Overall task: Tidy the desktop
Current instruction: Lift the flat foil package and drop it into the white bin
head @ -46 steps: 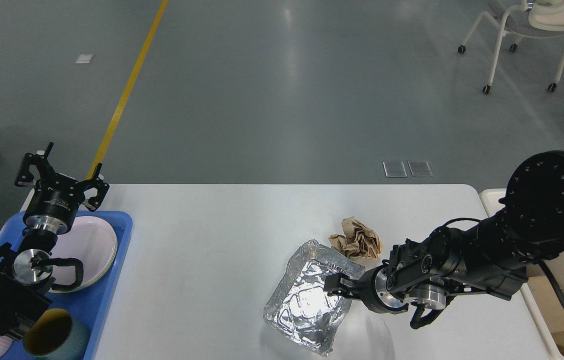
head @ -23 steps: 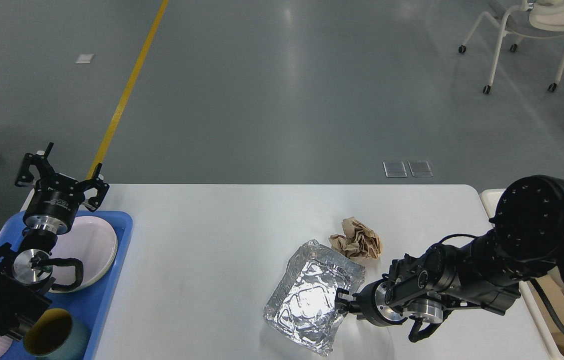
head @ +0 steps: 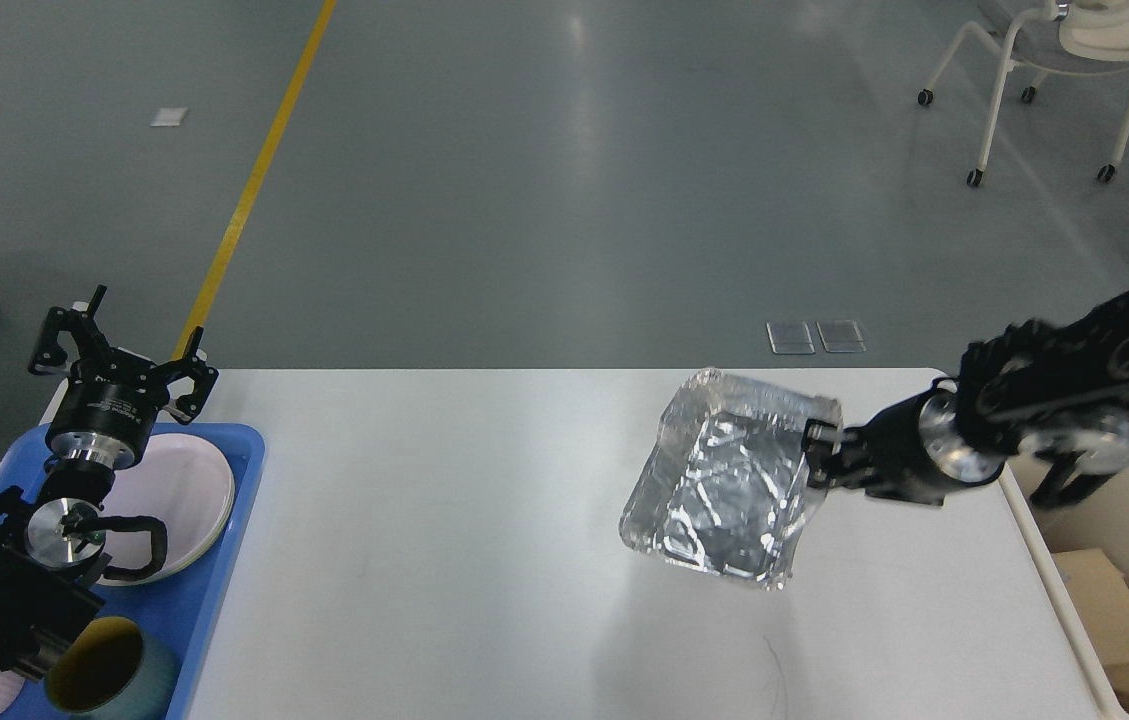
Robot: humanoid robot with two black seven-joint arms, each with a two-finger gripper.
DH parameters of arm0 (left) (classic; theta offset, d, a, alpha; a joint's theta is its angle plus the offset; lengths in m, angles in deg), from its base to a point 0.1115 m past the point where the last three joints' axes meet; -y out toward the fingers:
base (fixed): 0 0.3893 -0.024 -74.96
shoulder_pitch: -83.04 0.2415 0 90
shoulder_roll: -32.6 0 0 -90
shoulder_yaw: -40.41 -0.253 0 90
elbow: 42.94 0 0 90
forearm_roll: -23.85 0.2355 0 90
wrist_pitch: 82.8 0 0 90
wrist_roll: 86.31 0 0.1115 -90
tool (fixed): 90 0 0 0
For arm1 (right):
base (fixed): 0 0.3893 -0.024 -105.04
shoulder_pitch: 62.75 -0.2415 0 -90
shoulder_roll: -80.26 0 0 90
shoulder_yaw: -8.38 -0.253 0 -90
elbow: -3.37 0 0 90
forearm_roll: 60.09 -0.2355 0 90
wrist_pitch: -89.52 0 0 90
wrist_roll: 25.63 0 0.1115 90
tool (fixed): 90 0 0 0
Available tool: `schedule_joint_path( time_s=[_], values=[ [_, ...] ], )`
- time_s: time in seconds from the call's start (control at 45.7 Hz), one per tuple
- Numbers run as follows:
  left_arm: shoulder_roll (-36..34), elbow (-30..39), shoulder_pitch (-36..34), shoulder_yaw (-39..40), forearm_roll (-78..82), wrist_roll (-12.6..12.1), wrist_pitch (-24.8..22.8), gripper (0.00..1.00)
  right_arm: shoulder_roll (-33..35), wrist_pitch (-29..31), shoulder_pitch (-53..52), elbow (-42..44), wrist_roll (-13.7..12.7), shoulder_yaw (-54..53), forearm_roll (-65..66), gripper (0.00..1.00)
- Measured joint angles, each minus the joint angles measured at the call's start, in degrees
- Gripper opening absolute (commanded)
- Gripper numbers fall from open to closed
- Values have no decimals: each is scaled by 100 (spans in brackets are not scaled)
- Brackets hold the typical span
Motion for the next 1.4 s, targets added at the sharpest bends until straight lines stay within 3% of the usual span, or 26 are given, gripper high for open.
schedule_joint_path(
  time_s=[0.131, 0.197, 0.285, 0.394, 0.504, 0.635, 0.766, 0.898, 1.073, 1.095, 1.117, 1.139, 1.16, 1.182, 1.401],
  values=[
    [0, 0, 6, 0, 0, 0, 0, 100, 584, 2109, -2164, 171, -24, 318, 302, 0],
    [0, 1, 8, 0, 0, 0, 0, 100, 652, 2860, -2961, 331, -23, 424, 468, 0],
    [-7, 1, 9, 0, 0, 0, 0, 100, 685, 3365, -3548, 425, -23, 537, 726, 0],
    [-9, 1, 9, 0, 0, 0, 0, 100, 707, 3486, -3751, 484, -8, 824, 1113, 0],
    [-9, 1, 9, 0, 0, 0, 2, 100, 830, 3240, -3616, 602, 9, 1274, 1640, 0],
    [-4, 1, 9, -8, 0, 0, 3, 100, 1304, 2247, -2391, 1132, 25, 1749, 2852, 0],
    [-4, 0, 8, -9, 0, 0, 4, 100, 1763, 1163, -168, 2631, 69, 1756, 3611, 0],
    [-4, 1, 8, -10, 0, 0, 4, 100, 1786, 74, 2180, 4497, 343, 1221, 3708, 0],
    [-8, 0, 2, -10, 0, 0, 4, 100, 1430, -387, 5206, 6224, 453, -330, 3693, 0],
    [-10, -1, 2, -10, -1, 0, 4, 100, 1370, -409, 5449, 6383, 454, -498, 3693, 3],
    [-10, -1, 2, -10, 0, 0, 4, 100, 1297, -433, 5668, 6553, 453, -655, 3693, 20],
    [-10, 0, 3, -10, 0, 0, 4, 100, 1199, -462, 5921, 6756, 454, -826, 3694, 43],
    [-10, 1, 3, -10, 0, 0, 4, 100, 1121, -479, 6109, 6903, 454, -940, 3688, 80],
    [-10, 0, 3, -10, 0, 0, 4, 100, 1048, -492, 6280, 7039, 454, -1040, 3687, 100],
    [-7, 1, 3, -10, 0, 0, 4, 100, 765, -569, 6901, 7547, 442, -1538, 3665, 100]
  ],
)
